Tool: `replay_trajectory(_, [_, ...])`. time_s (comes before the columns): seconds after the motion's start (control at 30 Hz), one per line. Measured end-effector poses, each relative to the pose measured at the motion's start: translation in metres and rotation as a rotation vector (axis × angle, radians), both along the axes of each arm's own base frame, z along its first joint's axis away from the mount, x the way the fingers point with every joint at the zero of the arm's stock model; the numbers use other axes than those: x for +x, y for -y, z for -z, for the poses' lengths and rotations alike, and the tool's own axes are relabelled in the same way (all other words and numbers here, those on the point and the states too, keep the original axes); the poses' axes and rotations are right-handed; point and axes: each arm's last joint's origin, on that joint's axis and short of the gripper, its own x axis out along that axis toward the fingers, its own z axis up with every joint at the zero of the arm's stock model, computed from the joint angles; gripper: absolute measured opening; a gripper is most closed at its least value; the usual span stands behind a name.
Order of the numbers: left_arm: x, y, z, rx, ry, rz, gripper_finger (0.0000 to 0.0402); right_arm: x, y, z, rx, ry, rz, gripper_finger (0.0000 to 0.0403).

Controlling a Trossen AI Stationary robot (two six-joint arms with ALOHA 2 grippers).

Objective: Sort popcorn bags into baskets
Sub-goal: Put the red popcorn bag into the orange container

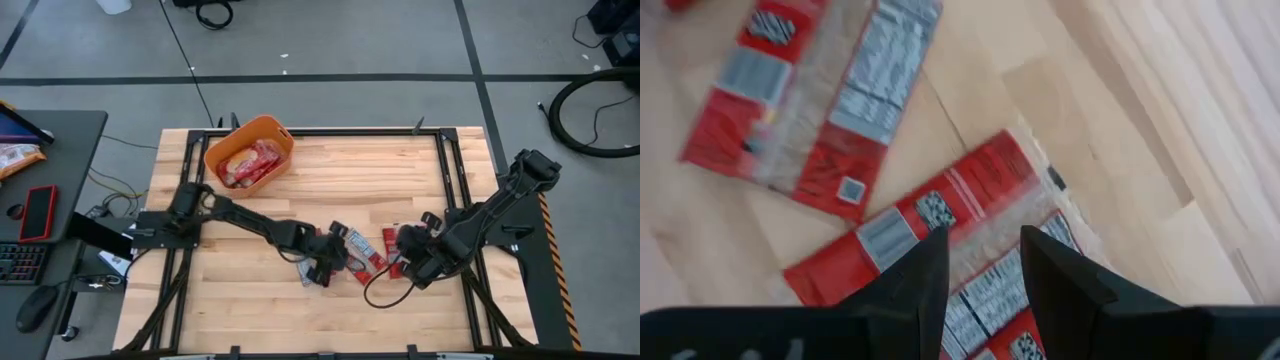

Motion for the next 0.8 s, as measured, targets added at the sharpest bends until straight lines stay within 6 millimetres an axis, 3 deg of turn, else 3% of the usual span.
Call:
replay_trajectory(0.3, [0.007, 0.013, 0.031, 0.213, -0.016, 0.017, 0.0188, 0.002, -0.005, -0.007, -0.006, 0.133, -0.029, 0.0131])
replay_trajectory(0.43, [0.007, 0.013, 0.037, 0.24, -0.034, 0.034, 0.0132, 0.012, -0.013, -0.003, 0.009, 0.165, -0.091, 0.0131])
replay_trajectory(0.6, [0.007, 0.012, 0.038, 0.233, -0.038, 0.03, 0.0017, 0.029, -0.027, 0.007, -0.001, 0.202, -0.234, 0.0131])
replay_trajectory(0.8, [0.006, 0.007, 0.021, 0.177, -0.121, 0.01, 0.0006, 0.05, -0.043, 0.023, -0.112, 0.228, -0.431, 0.0131])
